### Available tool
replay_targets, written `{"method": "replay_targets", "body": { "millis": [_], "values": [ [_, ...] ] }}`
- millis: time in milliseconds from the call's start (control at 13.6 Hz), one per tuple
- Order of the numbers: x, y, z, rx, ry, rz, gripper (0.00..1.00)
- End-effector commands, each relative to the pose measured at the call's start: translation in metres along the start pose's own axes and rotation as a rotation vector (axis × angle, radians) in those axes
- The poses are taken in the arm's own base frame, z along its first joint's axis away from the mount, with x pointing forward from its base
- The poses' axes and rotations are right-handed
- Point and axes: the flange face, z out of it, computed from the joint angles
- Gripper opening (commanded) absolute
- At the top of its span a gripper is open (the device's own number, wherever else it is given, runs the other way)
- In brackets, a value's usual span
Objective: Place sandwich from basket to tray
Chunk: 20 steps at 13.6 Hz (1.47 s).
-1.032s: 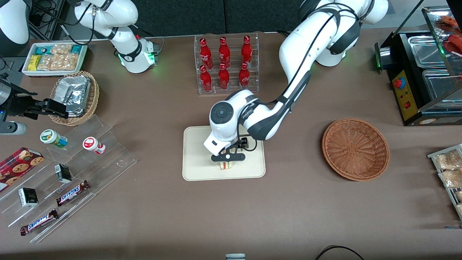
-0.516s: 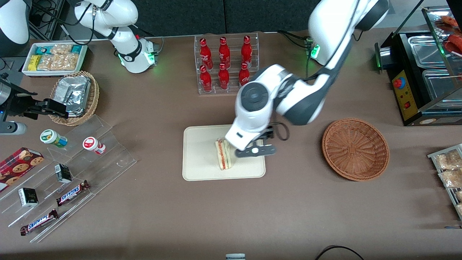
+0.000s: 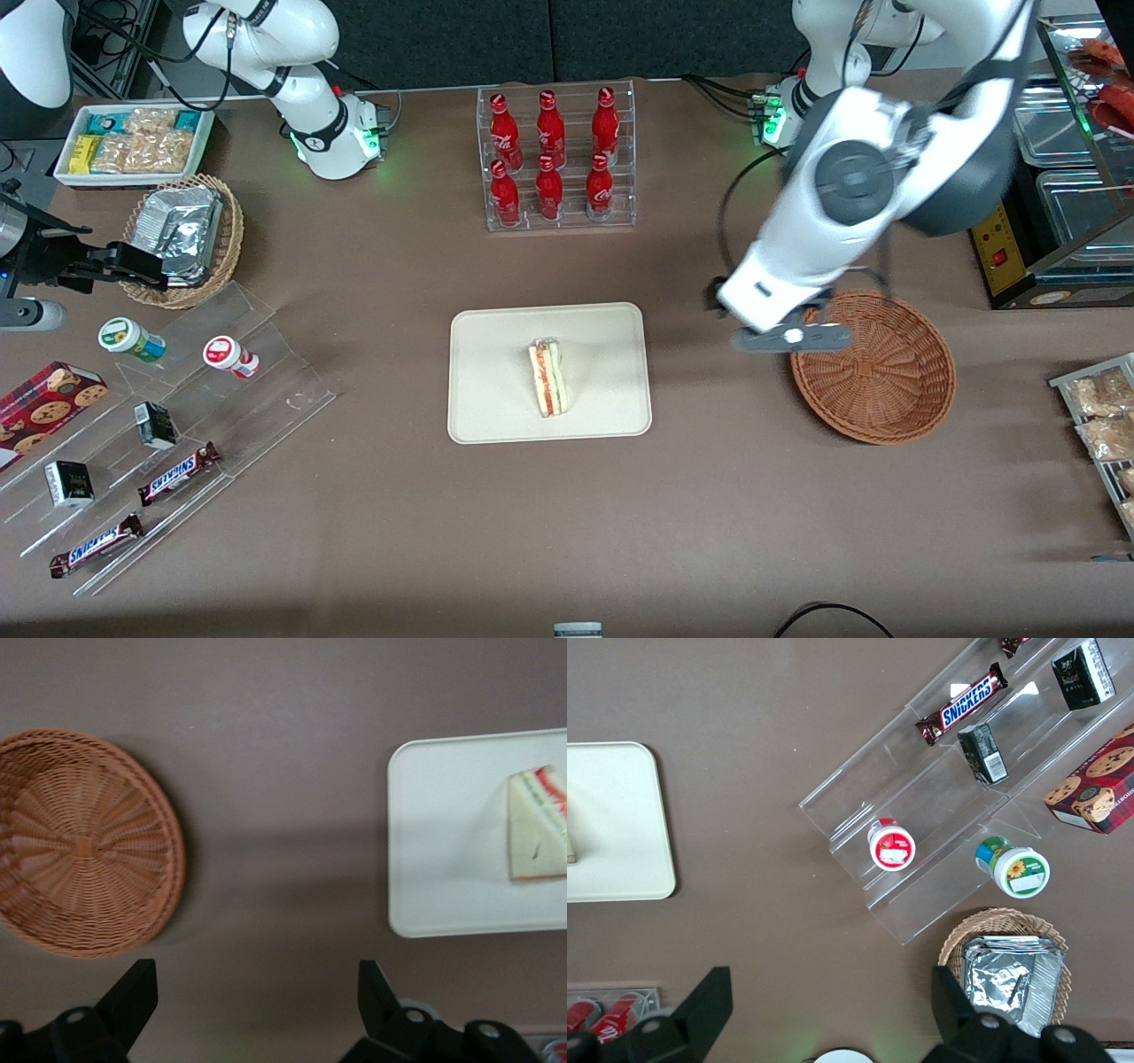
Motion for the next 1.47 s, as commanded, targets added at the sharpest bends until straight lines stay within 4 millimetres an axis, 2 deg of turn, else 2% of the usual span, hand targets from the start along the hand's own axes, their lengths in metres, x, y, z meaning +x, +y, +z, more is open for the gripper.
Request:
{"method": "replay_targets", "body": {
  "millis": [0,147,368,737,884,1032,1253,1400],
  "values": [
    [-0.031,-0.065,-0.008,-0.013,-0.008,0.063,1.0],
    [-0.039,-0.094,-0.013,-0.011,-0.013,0.077,1.0],
    [-0.049,-0.124,-0.02,-0.004,-0.001,0.078,1.0],
    [-0.071,-0.195,-0.04,-0.007,-0.02,0.117,1.0],
    [-0.072,-0.199,-0.045,-0.011,-0.014,0.109,1.0],
    [-0.072,-0.215,-0.053,-0.02,-0.011,0.081,1.0],
    [-0.06,-0.218,-0.076,-0.025,0.028,0.07,1.0],
    [-0.052,-0.219,-0.081,-0.033,0.001,0.071,1.0]
  ]
}}
